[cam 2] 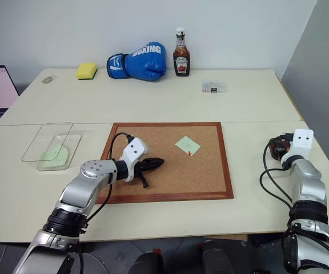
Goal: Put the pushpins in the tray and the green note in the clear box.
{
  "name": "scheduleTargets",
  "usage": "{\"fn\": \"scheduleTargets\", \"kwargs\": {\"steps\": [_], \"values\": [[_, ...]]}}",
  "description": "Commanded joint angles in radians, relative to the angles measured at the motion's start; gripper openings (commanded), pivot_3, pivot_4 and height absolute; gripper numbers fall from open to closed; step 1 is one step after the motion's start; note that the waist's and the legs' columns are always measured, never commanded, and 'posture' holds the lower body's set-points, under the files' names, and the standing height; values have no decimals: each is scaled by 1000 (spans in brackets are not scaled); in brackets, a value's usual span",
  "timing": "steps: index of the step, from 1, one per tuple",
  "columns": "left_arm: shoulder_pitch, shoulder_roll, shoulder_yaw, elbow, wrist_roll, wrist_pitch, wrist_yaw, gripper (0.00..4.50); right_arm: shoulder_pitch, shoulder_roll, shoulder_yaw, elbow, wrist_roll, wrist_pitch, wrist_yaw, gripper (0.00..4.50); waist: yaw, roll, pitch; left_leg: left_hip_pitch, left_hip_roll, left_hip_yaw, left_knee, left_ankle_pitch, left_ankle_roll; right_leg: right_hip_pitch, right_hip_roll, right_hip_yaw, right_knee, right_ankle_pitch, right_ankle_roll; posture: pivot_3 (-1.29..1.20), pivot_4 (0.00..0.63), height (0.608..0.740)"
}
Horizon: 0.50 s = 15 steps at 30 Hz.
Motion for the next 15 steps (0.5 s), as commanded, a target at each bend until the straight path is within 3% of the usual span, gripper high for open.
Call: {"fn": "scheduleTargets", "kwargs": {"steps": [1,9,15], "values": [[26,-1,-39,16,14,14,-11,0,3,-26,-31,-90,32,-22,18,2218,0,0,0,0,0,0,0,0,0,0,0,0,0,0,0,0,150,740],[29,-2,-37,20,14,12,-10,0,-16,-34,-23,-215,70,5,52,2218,1,0,0,0,0,0,0,0,0,0,0,0,0,0,0,0,150,740],[28,1,-31,25,12,12,-9,0,2,-44,90,-349,77,29,193,2218,0,0,0,0,0,0,0,0,0,0,0,0,0,0,0,0,150,740]]}}
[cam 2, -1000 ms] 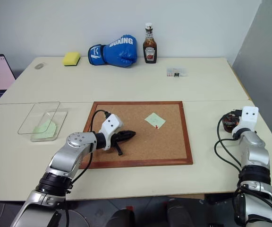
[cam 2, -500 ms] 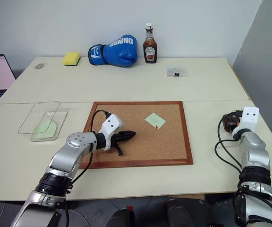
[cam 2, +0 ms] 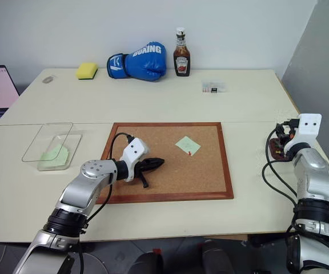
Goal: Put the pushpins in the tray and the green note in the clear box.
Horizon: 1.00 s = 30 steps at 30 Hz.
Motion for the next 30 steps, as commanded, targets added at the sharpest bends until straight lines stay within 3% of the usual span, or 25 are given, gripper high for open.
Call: {"fn": "scheduleTargets", "kwargs": {"steps": [1,13,30], "values": [[26,3,-30,25,12,15,-10,0,14,-20,114,-170,8,13,139,2218,0,0,0,0,0,0,0,0,0,0,0,0,0,0,0,0,150,740],[23,1,-28,26,9,20,-10,0,85,77,416,-378,21,37,362,2218,1,0,0,0,0,-1,0,0,0,0,0,-1,0,0,0,0,150,740],[29,8,-25,3,6,38,-16,0,-46,246,534,-39,-122,-124,361,2218,1,0,0,0,1,-1,0,0,0,0,0,-2,0,0,0,0,150,740]]}}
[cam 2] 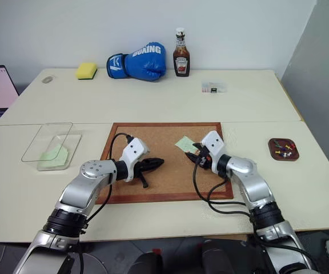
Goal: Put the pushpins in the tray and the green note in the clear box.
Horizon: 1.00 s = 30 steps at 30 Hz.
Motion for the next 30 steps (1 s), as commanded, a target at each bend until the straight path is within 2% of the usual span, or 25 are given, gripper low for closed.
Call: {"fn": "scheduleTargets", "kwargs": {"steps": [1,11,14,20,23,30], "values": [[26,11,-30,8,8,30,-15,0,-44,34,-5,60,-13,-50,0,2218,0,0,0,0,0,0,0,0,0,0,0,0,0,0,0,0,150,740],[30,18,-29,1,8,29,-15,0,-112,90,-13,215,-40,-103,8,2218,-1,0,0,0,0,0,0,0,0,0,0,0,1,0,0,0,150,740],[40,20,-29,-10,7,31,-14,0,-115,88,-10,234,-48,-112,9,1770,-2,0,0,0,0,0,0,0,0,0,0,0,0,0,0,0,150,740],[46,21,-29,-17,8,33,-13,0,-106,83,-18,234,-45,-110,14,459,-2,0,0,0,0,0,0,0,0,0,0,0,1,0,0,0,150,740],[44,19,-31,-15,8,32,-13,0,-106,81,-23,233,-44,-107,15,29,-2,0,0,0,0,0,0,0,0,0,0,0,1,0,0,0,150,740],[44,17,-36,-10,11,26,-14,0,-119,61,-62,159,-19,-70,5,29,-1,0,0,0,0,0,0,0,0,0,0,0,1,0,0,0,150,740]]}}
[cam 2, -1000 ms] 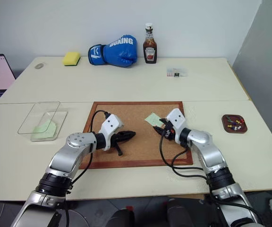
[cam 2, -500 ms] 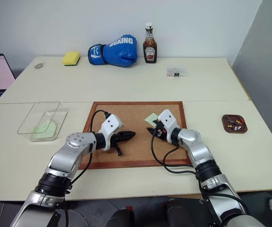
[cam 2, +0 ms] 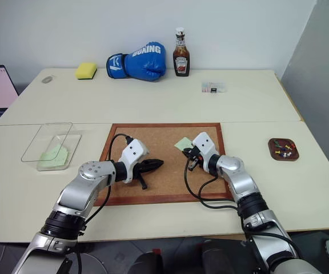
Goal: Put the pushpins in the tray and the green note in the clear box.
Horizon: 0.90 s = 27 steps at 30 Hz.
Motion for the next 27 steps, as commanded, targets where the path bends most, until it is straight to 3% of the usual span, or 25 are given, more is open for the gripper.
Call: {"fn": "scheduleTargets", "kwargs": {"steps": [1,12,18,27], "values": [[27,5,-36,18,11,21,-13,0,-26,-24,-53,-106,23,25,-4,29,0,0,0,0,0,0,0,0,0,0,0,0,0,0,0,0,150,740],[17,-3,-15,20,21,-77,11,0,-20,-73,-117,-360,83,214,-21,29,1,0,0,0,0,-1,0,0,0,0,0,0,1,0,0,0,150,740],[-59,-37,68,-26,-38,-174,29,1019,-25,-83,-121,-398,87,252,-32,0,5,0,0,-2,0,-1,1,0,0,-1,0,-1,0,0,0,0,150,740],[-131,-63,-16,37,131,-484,109,2784,-30,-77,-116,-427,98,274,-42,0,6,0,0,-4,0,-1,0,0,0,-1,0,-1,-2,0,0,0,150,740]]}}
